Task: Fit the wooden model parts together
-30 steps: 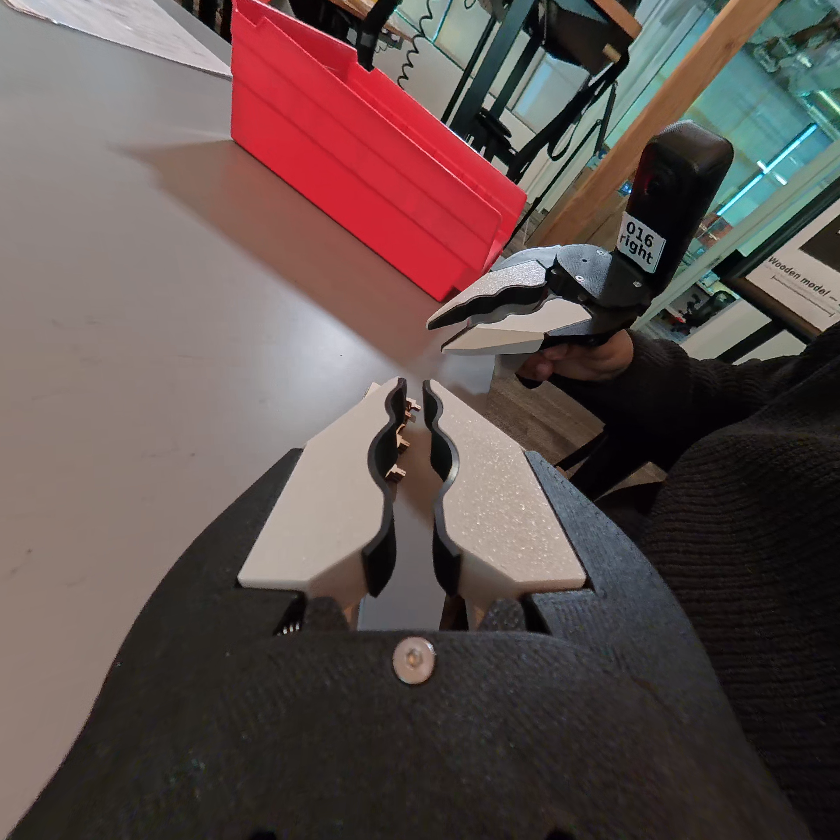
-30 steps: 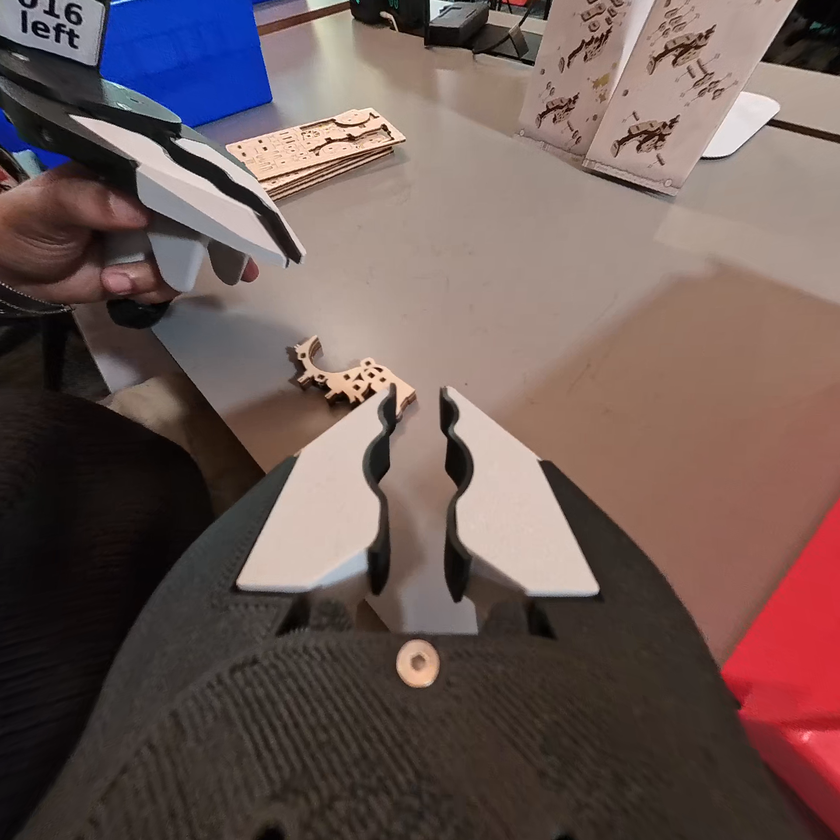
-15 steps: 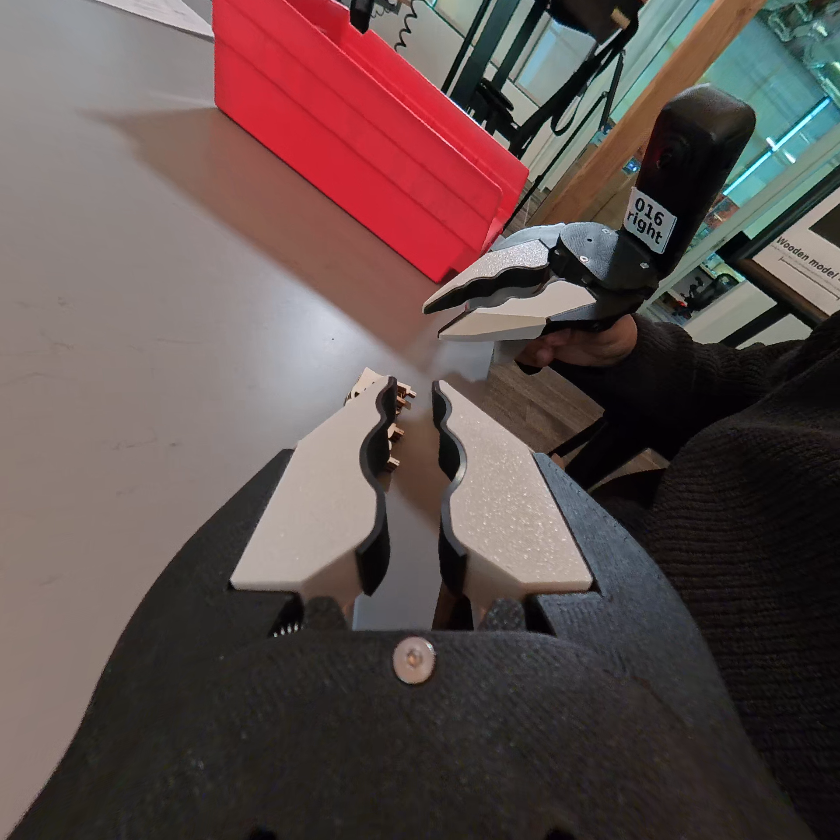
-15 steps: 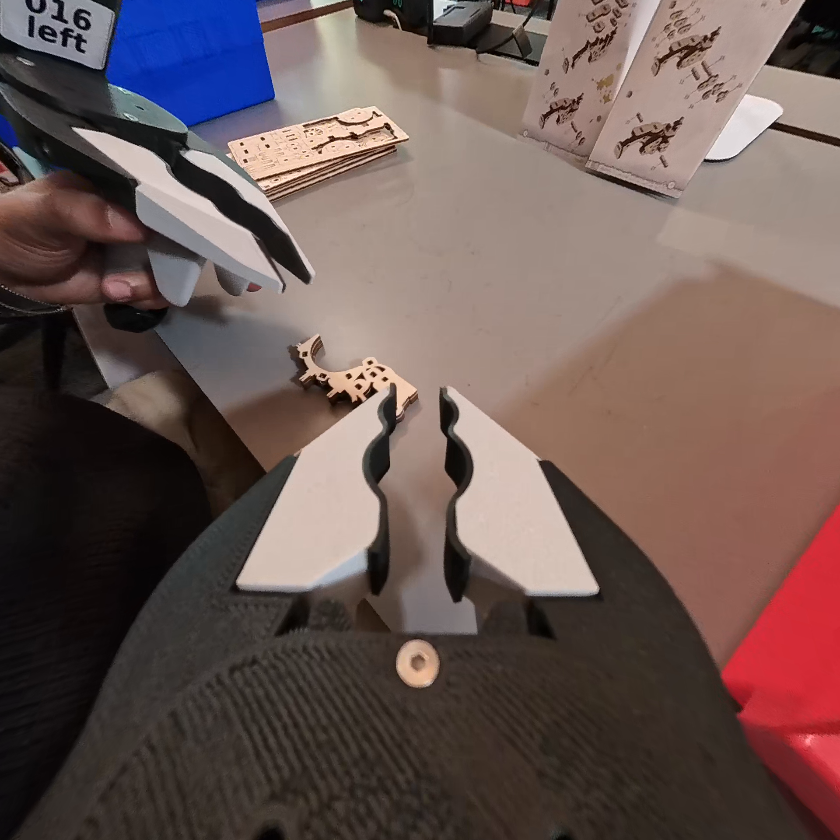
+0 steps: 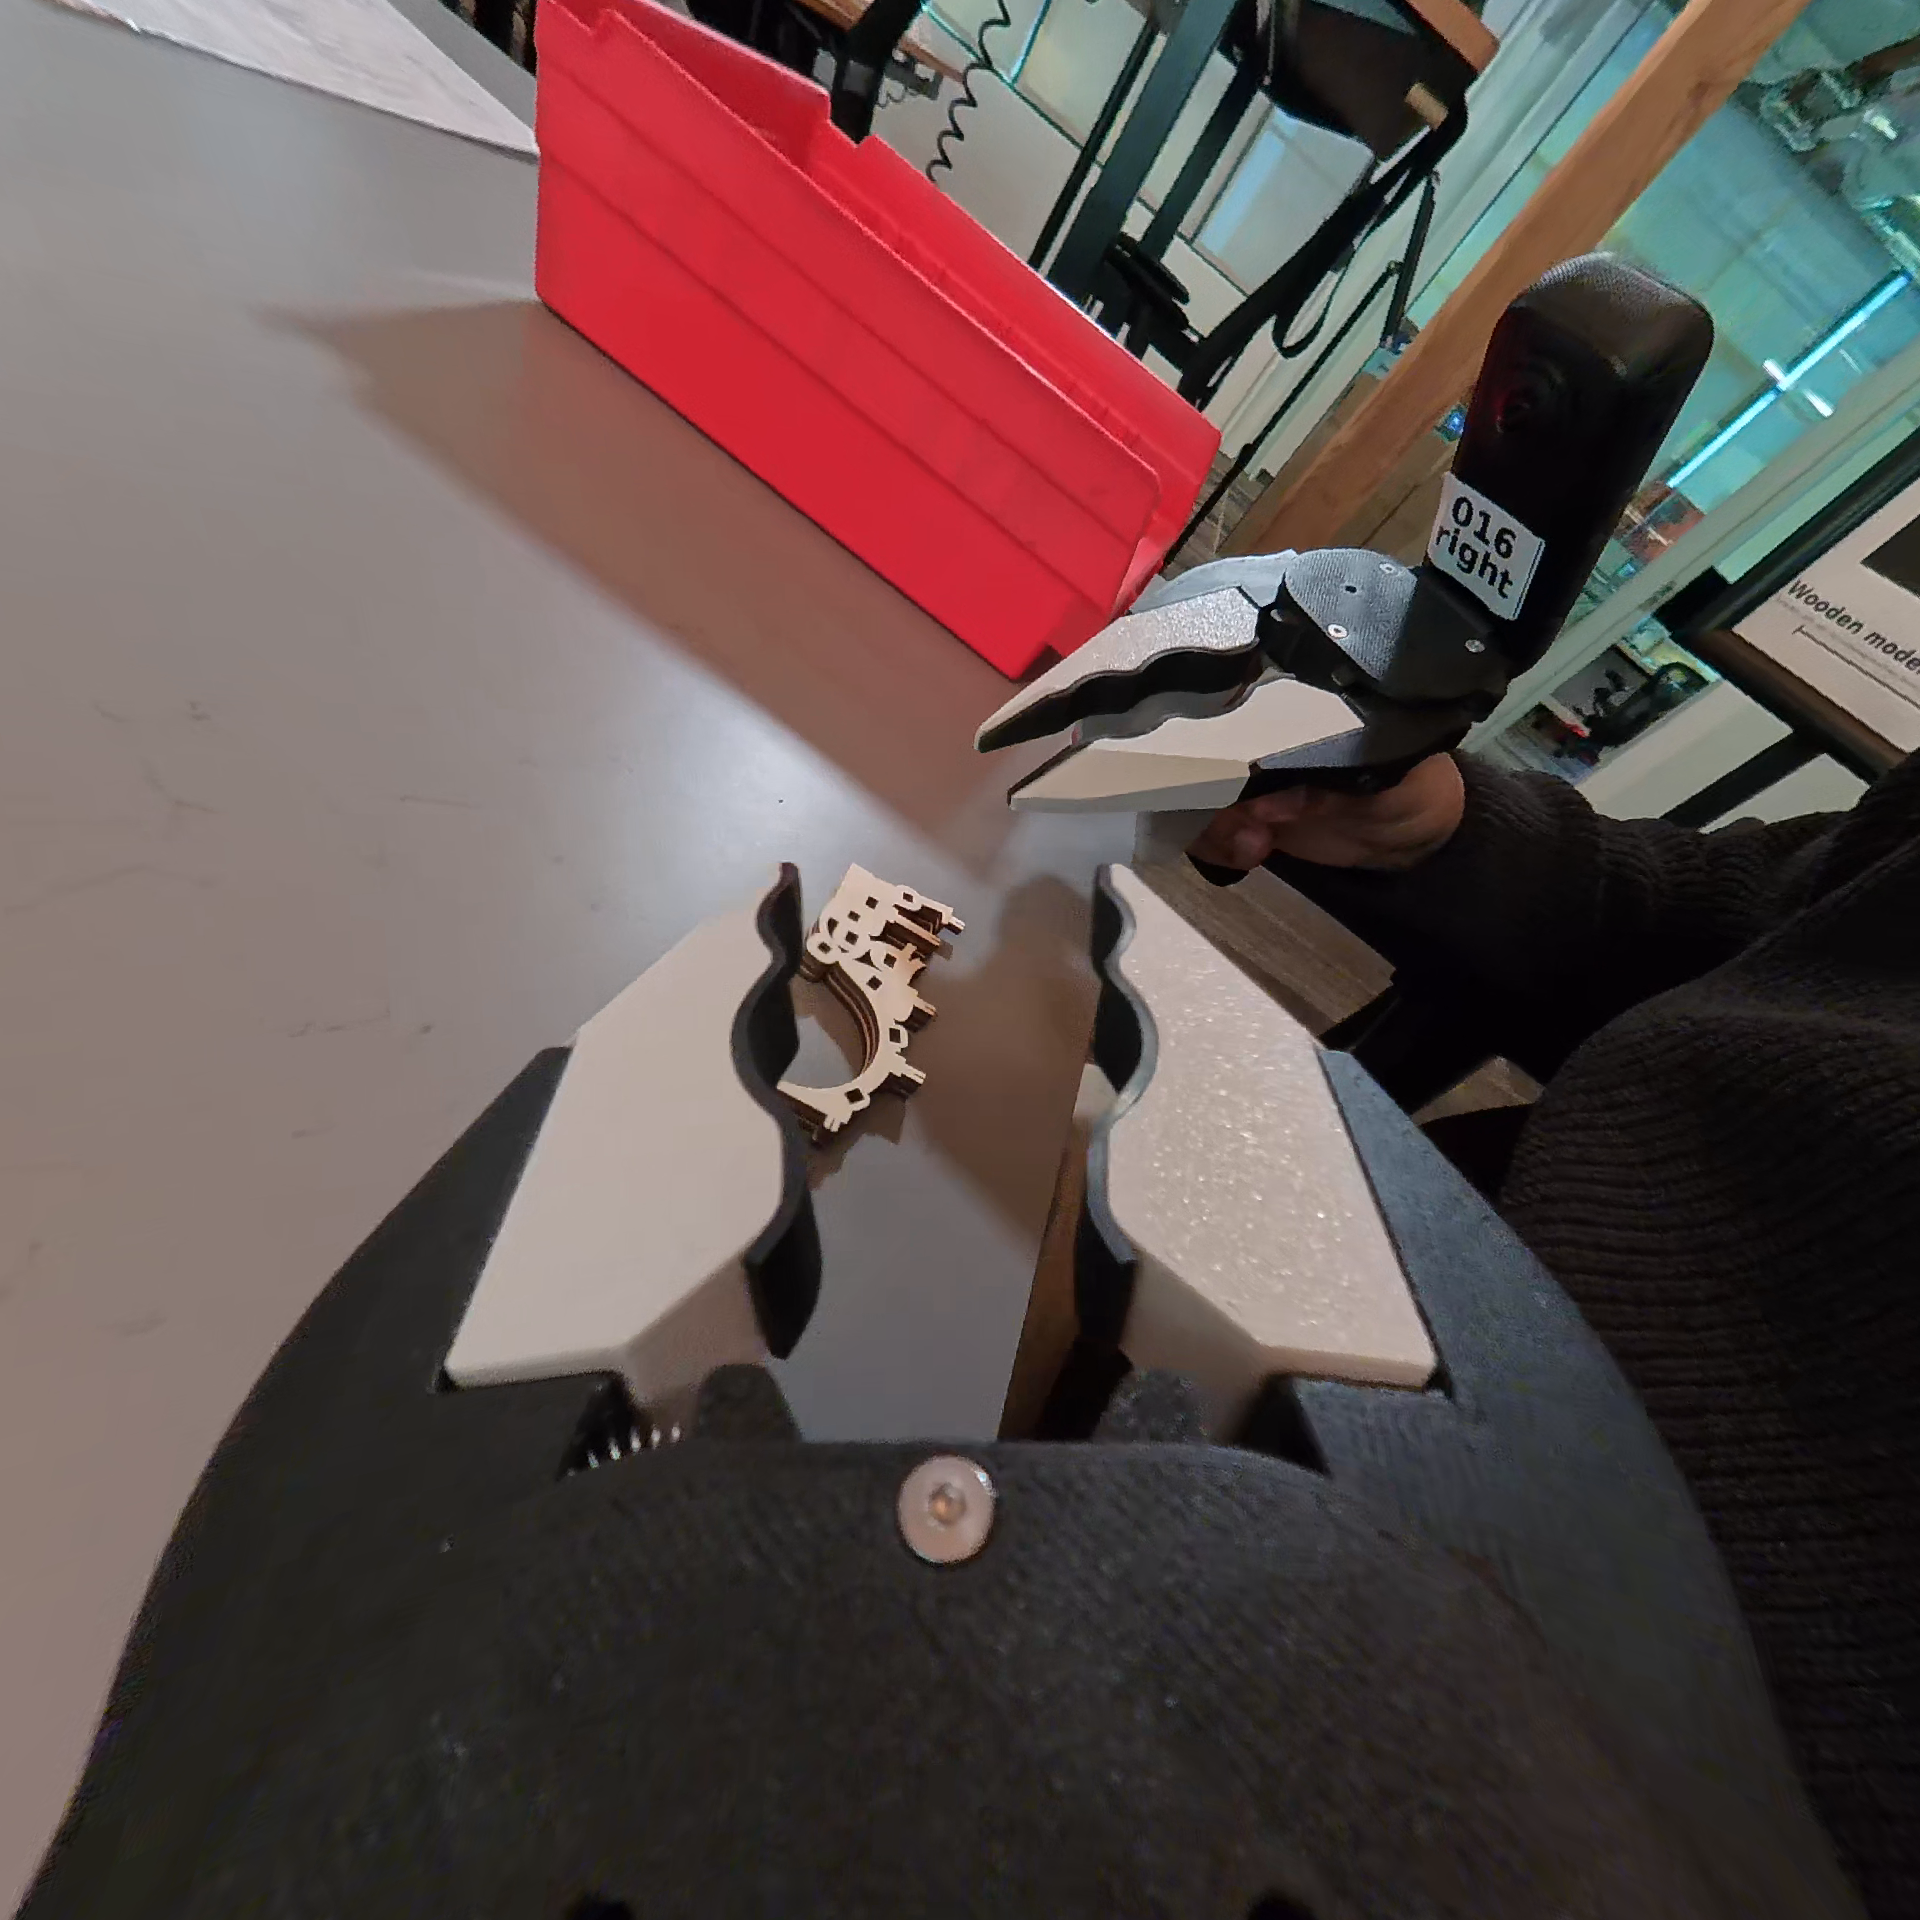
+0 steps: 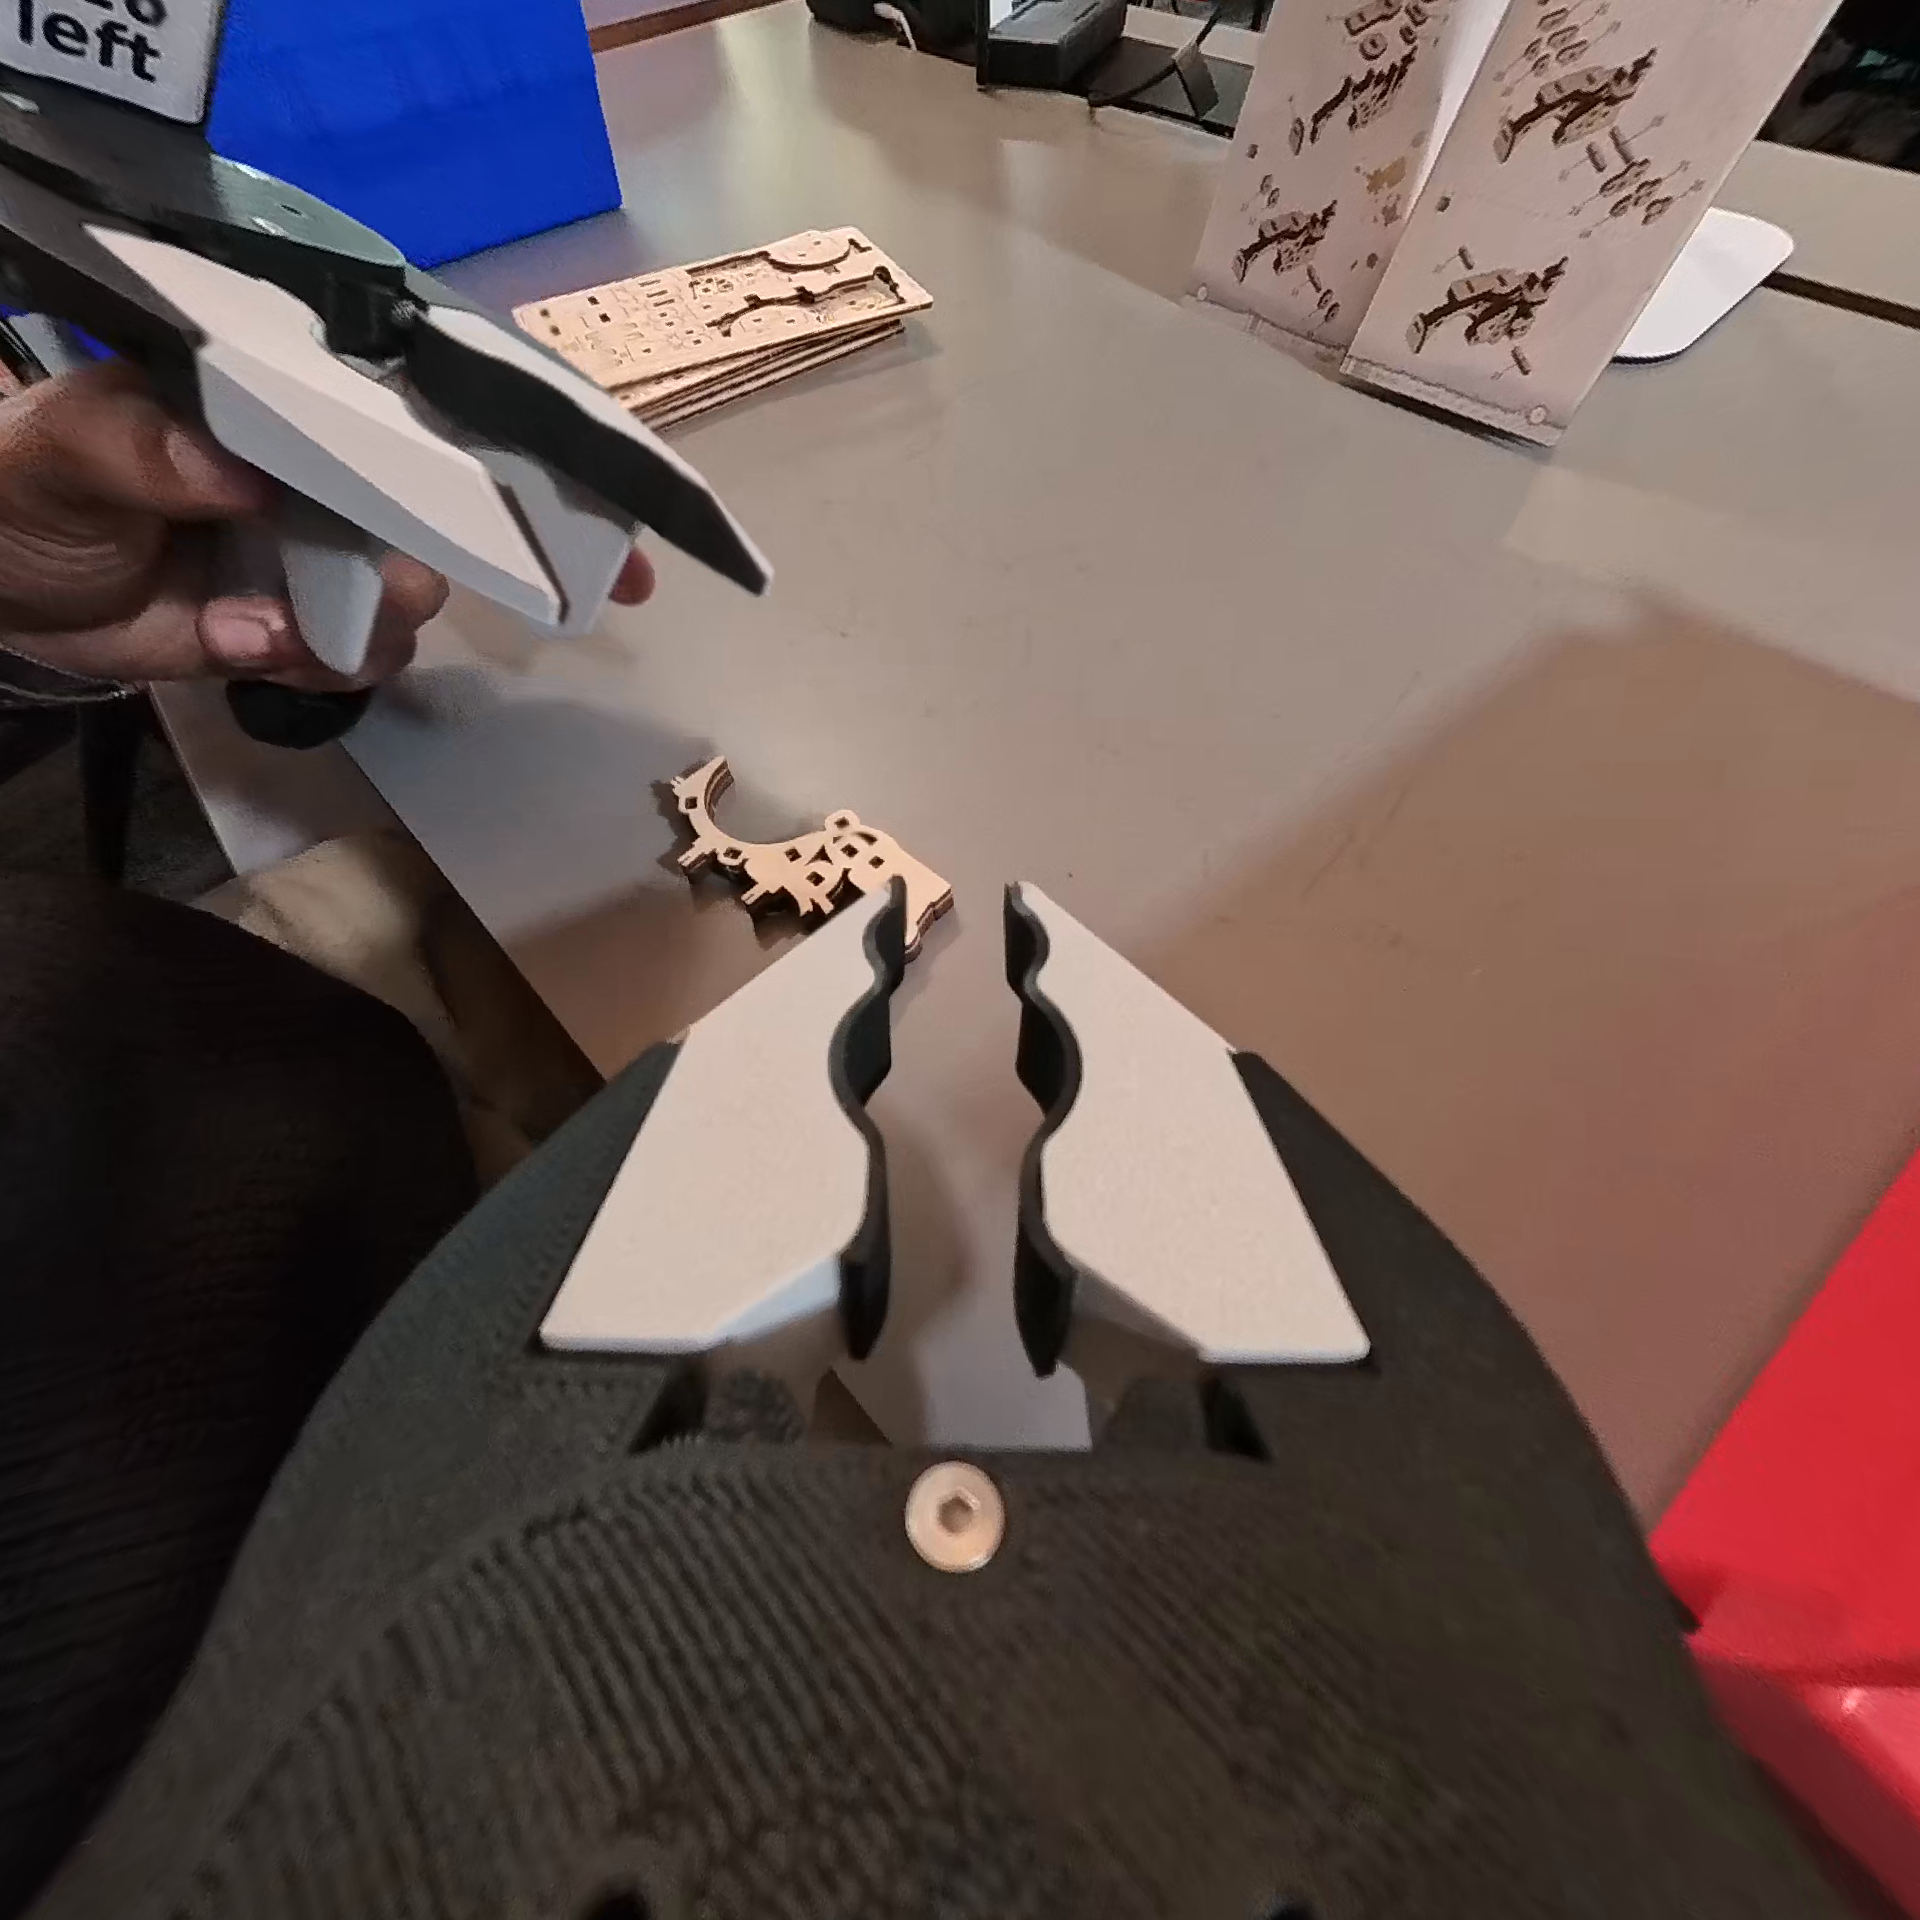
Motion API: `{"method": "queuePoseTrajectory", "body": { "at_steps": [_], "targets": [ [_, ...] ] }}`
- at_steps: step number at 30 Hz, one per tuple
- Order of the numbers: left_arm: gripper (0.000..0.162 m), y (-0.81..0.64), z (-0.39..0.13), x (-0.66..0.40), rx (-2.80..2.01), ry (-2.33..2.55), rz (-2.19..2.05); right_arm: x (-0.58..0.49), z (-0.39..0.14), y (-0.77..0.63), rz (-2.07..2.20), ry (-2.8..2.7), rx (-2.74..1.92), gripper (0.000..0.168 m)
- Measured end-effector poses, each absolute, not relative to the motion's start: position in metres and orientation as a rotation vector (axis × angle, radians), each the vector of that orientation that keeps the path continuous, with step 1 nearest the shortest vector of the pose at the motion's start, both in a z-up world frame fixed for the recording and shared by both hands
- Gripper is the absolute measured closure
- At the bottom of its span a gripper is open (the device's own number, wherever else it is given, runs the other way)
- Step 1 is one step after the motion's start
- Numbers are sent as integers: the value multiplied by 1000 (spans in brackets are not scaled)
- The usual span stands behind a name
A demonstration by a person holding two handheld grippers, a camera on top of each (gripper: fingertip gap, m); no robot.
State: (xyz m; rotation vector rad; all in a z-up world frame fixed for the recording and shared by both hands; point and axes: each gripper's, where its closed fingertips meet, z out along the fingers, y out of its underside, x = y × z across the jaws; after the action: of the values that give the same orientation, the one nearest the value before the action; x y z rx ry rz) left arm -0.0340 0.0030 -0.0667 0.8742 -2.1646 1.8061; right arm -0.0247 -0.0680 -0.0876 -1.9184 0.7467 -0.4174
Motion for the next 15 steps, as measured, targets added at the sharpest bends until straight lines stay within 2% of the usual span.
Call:
{"method": "queuePoseTrajectory", "body": {
  "at_steps": [2, 7, 8, 11, 15],
  "targets": [
    [95, 4, -63, -33, 848, -2171, 1840, -24, -89, -68, -420, 746, -1924, 151],
    [100, 7, -52, -35, 798, -2159, 1913, -22, -88, -69, -409, 758, -1914, 151],
    [108, 8, -49, -33, 809, -2151, 1931, -23, -88, -69, -407, 758, -1911, 151],
    [159, 10, -49, -32, 826, -2131, 1928, -25, -87, -69, -411, 752, -1911, 151],
    [162, 12, -56, -24, 900, -2212, 1918, -25, -88, -68, -411, 744, -1920, 151]
  ]
}}
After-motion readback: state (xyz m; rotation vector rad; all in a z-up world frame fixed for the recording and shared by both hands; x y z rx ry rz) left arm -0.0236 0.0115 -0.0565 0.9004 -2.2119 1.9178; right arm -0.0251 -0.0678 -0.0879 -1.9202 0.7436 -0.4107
